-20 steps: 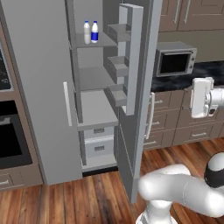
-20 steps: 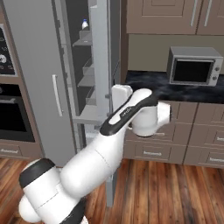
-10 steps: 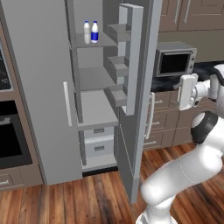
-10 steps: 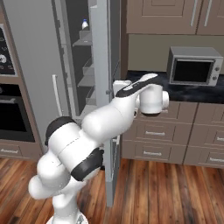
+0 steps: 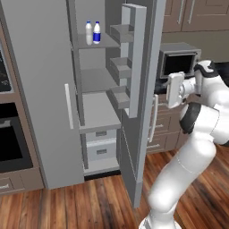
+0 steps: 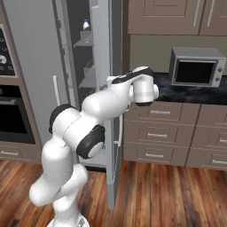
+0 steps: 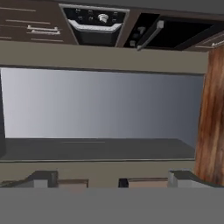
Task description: Take the bottled waters from the counter and place them in the freezer to freeze. Close the freezer door after placing the bottles.
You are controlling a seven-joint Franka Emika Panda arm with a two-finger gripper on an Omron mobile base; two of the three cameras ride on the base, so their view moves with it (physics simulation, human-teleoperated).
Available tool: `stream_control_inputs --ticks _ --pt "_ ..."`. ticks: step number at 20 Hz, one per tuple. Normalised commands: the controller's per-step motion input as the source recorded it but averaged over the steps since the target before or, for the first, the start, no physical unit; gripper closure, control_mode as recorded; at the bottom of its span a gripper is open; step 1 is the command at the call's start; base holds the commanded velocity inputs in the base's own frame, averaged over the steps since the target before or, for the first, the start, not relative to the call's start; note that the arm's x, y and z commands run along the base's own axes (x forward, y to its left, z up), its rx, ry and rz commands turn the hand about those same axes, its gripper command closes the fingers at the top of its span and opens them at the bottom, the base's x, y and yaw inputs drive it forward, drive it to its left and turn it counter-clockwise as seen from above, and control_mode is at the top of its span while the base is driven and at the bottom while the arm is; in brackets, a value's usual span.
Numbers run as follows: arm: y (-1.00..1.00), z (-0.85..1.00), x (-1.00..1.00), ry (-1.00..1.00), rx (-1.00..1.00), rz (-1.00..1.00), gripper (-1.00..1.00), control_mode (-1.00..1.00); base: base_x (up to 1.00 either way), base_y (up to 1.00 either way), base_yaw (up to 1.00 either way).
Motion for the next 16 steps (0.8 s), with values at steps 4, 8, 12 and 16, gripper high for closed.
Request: stream_control_inputs --ticks 4,8,12,16 --pt "0.87 0.00 0.00 0.00 -0.01 0.04 -1.00 -1.00 0.00 0.00 0.00" --pt "0.55 0.02 -0.03 -0.02 -0.01 0.04 -1.00 -1.00 0.00 0.00 0.00" --pt "-0.92 0.25 -0.55 -0.27 0.01 0.12 -1.00 -1.00 0.00 0.00 0.00" --pt "-0.77 0.01 -0.05 -0.06 0.06 0.08 -1.00 -1.00 0.00 0.00 0.00"
